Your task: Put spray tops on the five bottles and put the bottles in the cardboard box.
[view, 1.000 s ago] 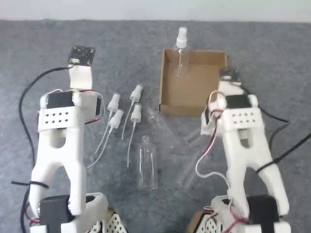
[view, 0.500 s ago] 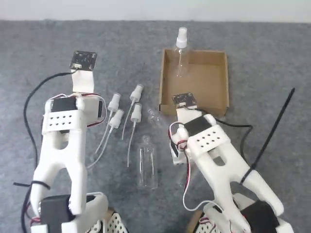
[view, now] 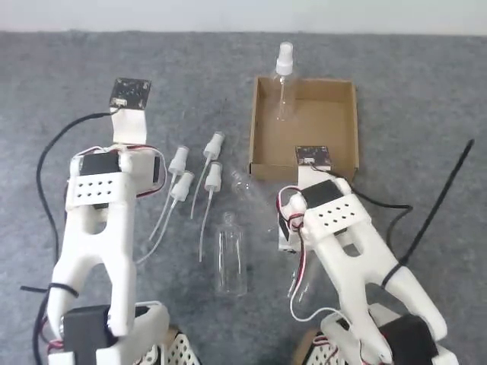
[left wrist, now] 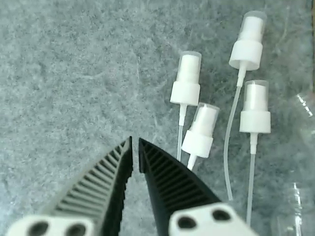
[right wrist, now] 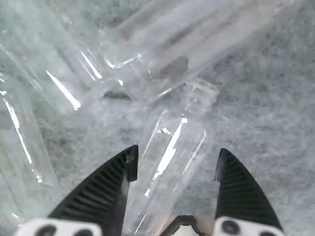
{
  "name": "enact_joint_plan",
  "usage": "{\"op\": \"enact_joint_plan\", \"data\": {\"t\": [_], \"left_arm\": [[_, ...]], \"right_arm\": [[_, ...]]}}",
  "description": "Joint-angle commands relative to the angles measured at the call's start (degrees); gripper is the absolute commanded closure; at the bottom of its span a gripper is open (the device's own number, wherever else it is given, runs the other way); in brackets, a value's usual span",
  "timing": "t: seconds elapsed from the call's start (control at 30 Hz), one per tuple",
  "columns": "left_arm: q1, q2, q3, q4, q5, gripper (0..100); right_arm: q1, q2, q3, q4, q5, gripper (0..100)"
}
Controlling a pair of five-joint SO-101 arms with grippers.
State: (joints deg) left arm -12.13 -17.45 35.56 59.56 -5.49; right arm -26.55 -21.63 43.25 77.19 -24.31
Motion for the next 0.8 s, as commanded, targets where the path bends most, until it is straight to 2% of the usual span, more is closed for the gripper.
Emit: {"op": "enact_joint_plan", "data": {"t": [0.0,0.43,0.57,0.77], "left_arm": [[0.53,-0.79,-0.13,-1.23,-0.26,99],[0.26,-0.79,-0.13,-1.23,-0.26,99],[0.18,-0.79,-0.13,-1.32,-0.26,99],[0.26,-0.79,-0.13,-1.32,-0.26,99]], "right_arm": [[0.75,-2.59,1.58,-2.42,-1.58,78.2],[2.33,-2.59,10.81,-12.88,0.79,78.6],[7.16,-2.59,11.25,-11.38,5.8,78.6],[20.26,-3.21,10.9,-9.71,13.45,78.6]]}}
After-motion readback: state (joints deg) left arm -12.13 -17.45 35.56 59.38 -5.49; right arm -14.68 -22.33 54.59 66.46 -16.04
